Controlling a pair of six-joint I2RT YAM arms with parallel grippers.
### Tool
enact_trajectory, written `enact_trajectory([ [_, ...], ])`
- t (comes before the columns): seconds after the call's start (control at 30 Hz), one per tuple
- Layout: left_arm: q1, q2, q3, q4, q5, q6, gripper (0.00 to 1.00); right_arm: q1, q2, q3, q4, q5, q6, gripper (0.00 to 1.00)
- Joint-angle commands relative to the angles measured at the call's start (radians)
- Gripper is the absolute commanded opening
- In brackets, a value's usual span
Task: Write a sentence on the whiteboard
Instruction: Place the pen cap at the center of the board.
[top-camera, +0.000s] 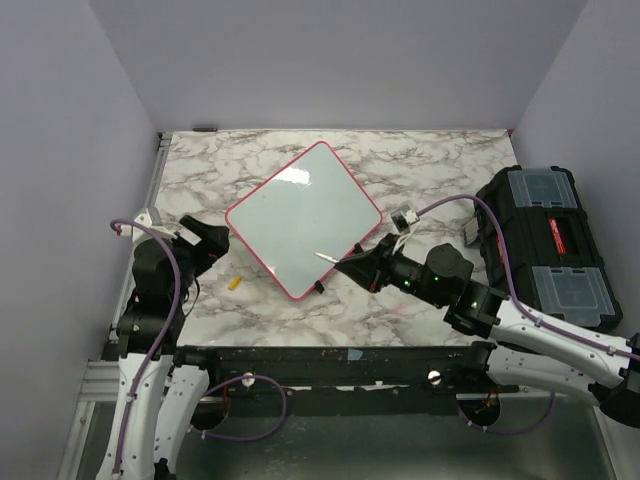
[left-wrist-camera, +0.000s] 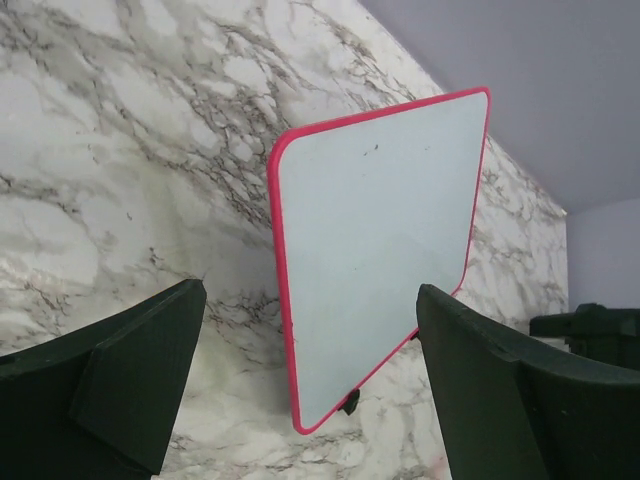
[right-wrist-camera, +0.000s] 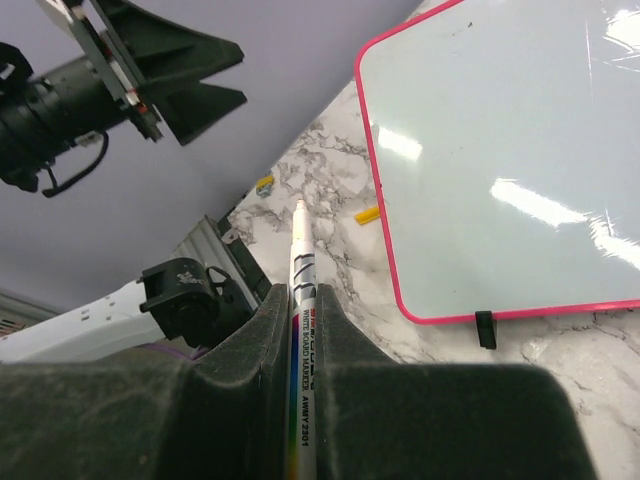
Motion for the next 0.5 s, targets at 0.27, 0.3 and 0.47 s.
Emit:
enact_trajectory([
  [0.27,0.005,0.239,0.29,-0.05,0.184,0.434,0.89,0.004,-0.049,0.012,-0.059,0.02,-0.022,0.01],
  [0.3,0.004,0.253,0.293,-0.034,0.206,0.442,0.89,0.004,-0.051,0.012,-0.062,0.022,-0.021,0.01],
  [0.47,0.005,0.371,0.365,-0.001,0.314,0.501,0.89,0.003,-0.054,0.01,-0.073,0.017,-0.018,0.01],
])
